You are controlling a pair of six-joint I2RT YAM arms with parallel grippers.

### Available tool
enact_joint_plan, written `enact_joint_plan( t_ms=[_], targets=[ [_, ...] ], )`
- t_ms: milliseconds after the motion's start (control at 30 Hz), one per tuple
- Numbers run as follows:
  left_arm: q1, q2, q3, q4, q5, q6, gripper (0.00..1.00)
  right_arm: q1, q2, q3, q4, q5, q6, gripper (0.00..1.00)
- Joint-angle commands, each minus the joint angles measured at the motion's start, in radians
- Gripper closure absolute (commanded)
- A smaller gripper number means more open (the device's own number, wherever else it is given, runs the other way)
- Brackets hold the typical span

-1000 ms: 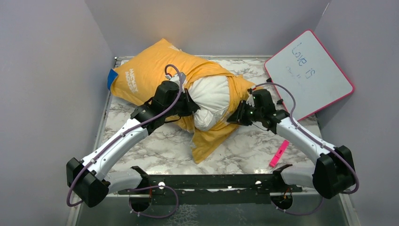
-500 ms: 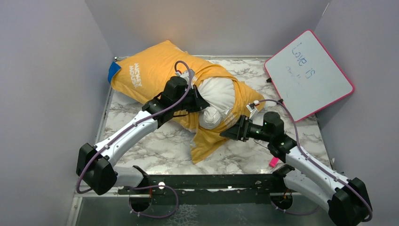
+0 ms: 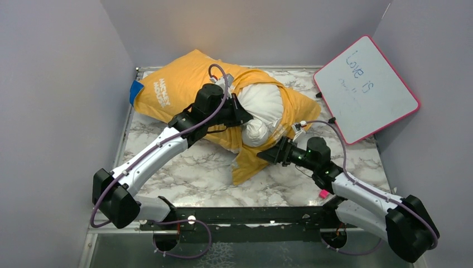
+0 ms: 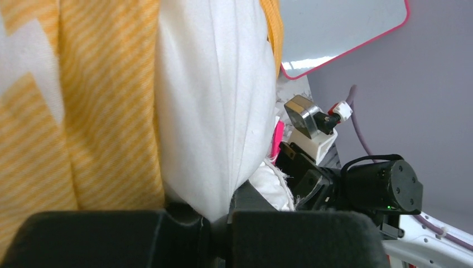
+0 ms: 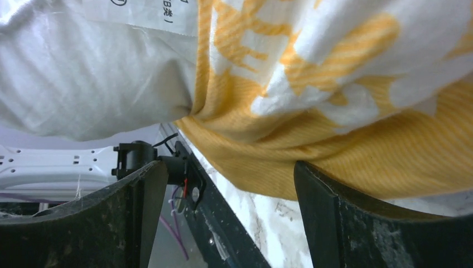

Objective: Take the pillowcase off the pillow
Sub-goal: Remove the pillow from the pillowcase.

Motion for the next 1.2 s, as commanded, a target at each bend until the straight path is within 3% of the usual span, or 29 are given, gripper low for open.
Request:
enact_joint_plan(
  t_ms=[0,100,233,267,333,400,467,600,733,833,967,1167],
  targets=[
    [-0.035,-0.030,0.097,0.157,0.041,-0.022,1.00,0.024,0.029,-0.020,0.196,0.136,-0.038,0.12],
    [-0.051,-0.026,0.116,0.157,0.035,-0.023,1.00,0.028,0.108,0.019,0.215,0.164,-0.017,0.11],
    [-0.066,-0.018,0.143,0.158,0.031,-0.027,1.00,0.029,0.195,0.030,0.172,0.284,0.141,0.15],
    [-0.068,-0.018,0.146,0.159,0.028,-0.027,1.00,0.029,0.203,0.002,0.205,0.317,0.157,0.23],
    [-0.069,-0.021,0.153,0.153,0.024,-0.027,1.00,0.029,0.200,-0.046,0.290,0.356,0.151,0.52],
    [-0.069,-0.033,0.153,0.146,0.015,-0.025,1.00,0.029,0.170,-0.056,0.276,0.387,0.140,0.70],
    [-0.069,-0.045,0.153,0.136,0.001,-0.018,1.00,0.030,0.145,-0.049,0.242,0.404,0.115,0.76],
    [-0.069,-0.054,0.179,0.105,-0.034,0.007,1.00,0.029,0.120,-0.042,0.184,0.433,-0.005,0.97],
    [-0.068,-0.068,0.228,0.064,-0.042,0.028,1.00,0.028,0.141,-0.002,-0.062,0.653,0.036,0.99],
    [-0.067,-0.078,0.247,0.033,-0.026,0.025,1.00,0.028,0.168,0.031,-0.101,0.722,0.054,0.99],
    [-0.064,-0.103,0.222,0.029,0.008,0.010,1.00,0.026,0.240,0.120,-0.050,0.589,0.027,0.99],
    [-0.050,-0.156,0.154,0.005,-0.056,0.021,1.00,0.024,0.281,0.271,-0.278,0.383,-0.037,0.99]
  ],
)
